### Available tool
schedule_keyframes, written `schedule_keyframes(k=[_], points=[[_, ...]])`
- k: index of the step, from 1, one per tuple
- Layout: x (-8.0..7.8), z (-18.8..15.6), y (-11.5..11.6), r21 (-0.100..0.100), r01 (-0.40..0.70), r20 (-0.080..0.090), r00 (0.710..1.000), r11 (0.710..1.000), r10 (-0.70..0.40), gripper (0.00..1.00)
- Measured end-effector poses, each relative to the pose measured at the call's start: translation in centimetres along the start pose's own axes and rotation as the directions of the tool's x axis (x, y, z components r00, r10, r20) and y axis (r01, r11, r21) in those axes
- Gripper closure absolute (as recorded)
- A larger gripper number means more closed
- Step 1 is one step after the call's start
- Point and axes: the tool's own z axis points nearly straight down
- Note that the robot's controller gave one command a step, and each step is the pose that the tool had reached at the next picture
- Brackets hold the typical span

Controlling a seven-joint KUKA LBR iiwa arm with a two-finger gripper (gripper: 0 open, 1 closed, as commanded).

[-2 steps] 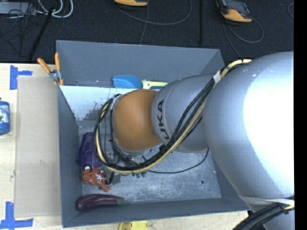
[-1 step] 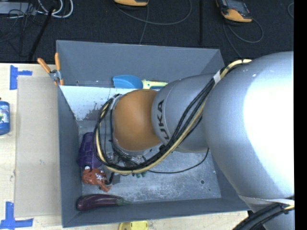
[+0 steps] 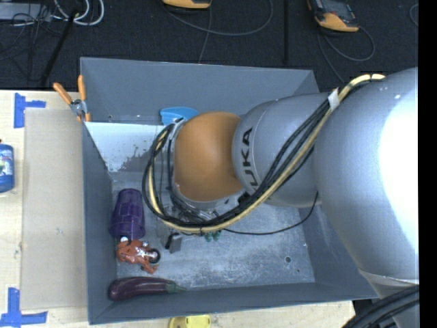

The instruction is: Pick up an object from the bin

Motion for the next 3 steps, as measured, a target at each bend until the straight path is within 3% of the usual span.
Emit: schedule_keyframes(k=[1, 2, 3], points=[[-0.7, -2.2, -0.9, 0.000, -0.050, 0.003, 0.999, 0.999, 0.050, 0.00], [-0.7, -2.2, -0.9, 0.000, -0.050, 0.003, 0.999, 0.999, 0.050, 0.00], [-2.2, -2.9, 2.5, 0.002, -0.010, 0.002, 1.000, 1.000, 0.010, 0.00]])
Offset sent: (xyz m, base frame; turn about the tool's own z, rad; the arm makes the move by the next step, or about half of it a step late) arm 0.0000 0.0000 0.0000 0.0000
